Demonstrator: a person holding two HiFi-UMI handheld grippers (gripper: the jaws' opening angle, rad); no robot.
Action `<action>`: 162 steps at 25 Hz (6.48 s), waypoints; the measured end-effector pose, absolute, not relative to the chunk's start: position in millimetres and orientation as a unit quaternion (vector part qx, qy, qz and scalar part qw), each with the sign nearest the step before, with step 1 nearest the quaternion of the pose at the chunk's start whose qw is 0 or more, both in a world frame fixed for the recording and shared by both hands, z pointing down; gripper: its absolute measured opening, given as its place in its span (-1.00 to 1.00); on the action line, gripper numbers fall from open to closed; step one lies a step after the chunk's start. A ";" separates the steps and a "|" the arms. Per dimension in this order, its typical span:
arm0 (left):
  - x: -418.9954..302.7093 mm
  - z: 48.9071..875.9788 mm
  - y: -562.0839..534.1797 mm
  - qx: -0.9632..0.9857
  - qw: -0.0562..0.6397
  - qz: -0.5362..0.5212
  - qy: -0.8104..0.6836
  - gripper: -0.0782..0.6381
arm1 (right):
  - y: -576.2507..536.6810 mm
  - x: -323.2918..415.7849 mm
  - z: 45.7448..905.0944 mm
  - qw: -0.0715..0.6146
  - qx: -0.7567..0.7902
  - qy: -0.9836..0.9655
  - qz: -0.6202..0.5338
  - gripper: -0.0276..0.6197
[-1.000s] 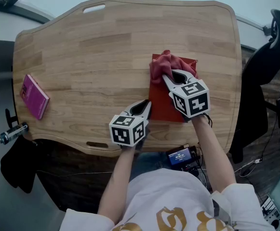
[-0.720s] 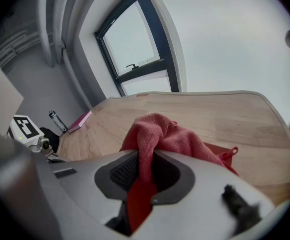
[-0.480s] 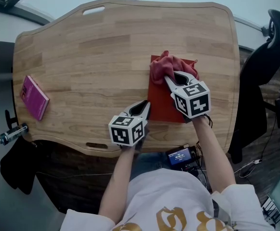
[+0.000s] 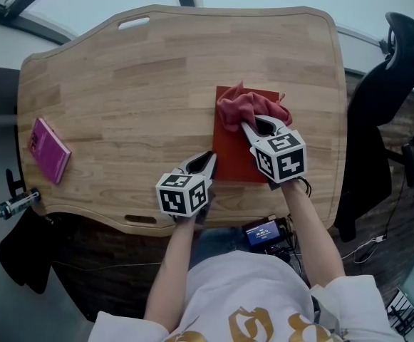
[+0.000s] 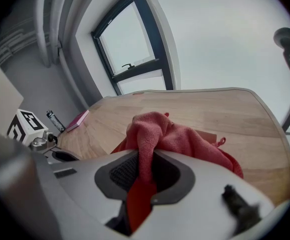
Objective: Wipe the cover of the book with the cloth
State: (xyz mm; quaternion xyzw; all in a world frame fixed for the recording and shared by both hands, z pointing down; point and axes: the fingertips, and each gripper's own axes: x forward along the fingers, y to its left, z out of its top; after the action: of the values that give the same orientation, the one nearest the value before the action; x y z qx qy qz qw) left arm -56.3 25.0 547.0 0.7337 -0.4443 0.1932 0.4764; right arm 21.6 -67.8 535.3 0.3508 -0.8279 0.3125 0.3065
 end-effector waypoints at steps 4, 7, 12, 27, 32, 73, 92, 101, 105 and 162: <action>-56.2 546.7 24.3 0.735 0.475 0.195 -0.444 -0.66 | -60.9 24.4 535.4 0.307 0.352 -0.826 0.316 -0.68; -56.2 546.6 24.6 0.735 0.473 0.196 -0.444 -0.66 | -55.2 25.8 535.5 0.307 0.353 -0.825 0.318 -0.68; -55.9 546.8 24.5 0.735 0.472 0.197 -0.446 -0.66 | -47.7 27.2 535.9 0.309 0.353 -0.823 0.320 -0.68; -56.4 547.4 24.7 0.733 0.465 0.196 -0.456 -0.66 | -12.7 31.3 536.8 0.314 0.343 -0.822 0.329 -0.68; -56.5 547.0 24.5 0.733 0.461 0.198 -0.459 -0.66 | 1.8 33.2 536.5 0.316 0.336 -0.823 0.332 -0.68; -54.7 545.3 24.7 0.757 0.432 0.219 -0.438 -0.65 | 57.0 34.1 537.5 0.318 0.334 -0.814 0.353 -0.68; -54.5 546.3 24.3 0.749 0.448 0.213 -0.439 -0.65 | 1.6 49.6 538.0 0.308 0.345 -0.819 0.340 -0.68; -55.6 545.4 24.9 0.746 0.455 0.215 -0.437 -0.65 | -20.6 48.8 536.6 0.302 0.347 -0.821 0.338 -0.68; -54.8 545.9 24.2 0.743 0.457 0.213 -0.440 -0.66 | -32.0 49.7 537.1 0.301 0.347 -0.823 0.335 -0.68; -56.2 546.7 24.5 0.746 0.463 0.185 -0.441 -0.66 | -11.7 8.4 538.4 0.326 0.312 -0.836 0.312 -0.68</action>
State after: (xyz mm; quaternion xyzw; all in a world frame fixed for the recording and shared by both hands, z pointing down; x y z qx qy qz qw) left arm -56.2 24.5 546.7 0.7461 -0.4408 0.1852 0.4633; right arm 8.4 -11.7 538.4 0.3117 -0.8364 0.3115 0.3260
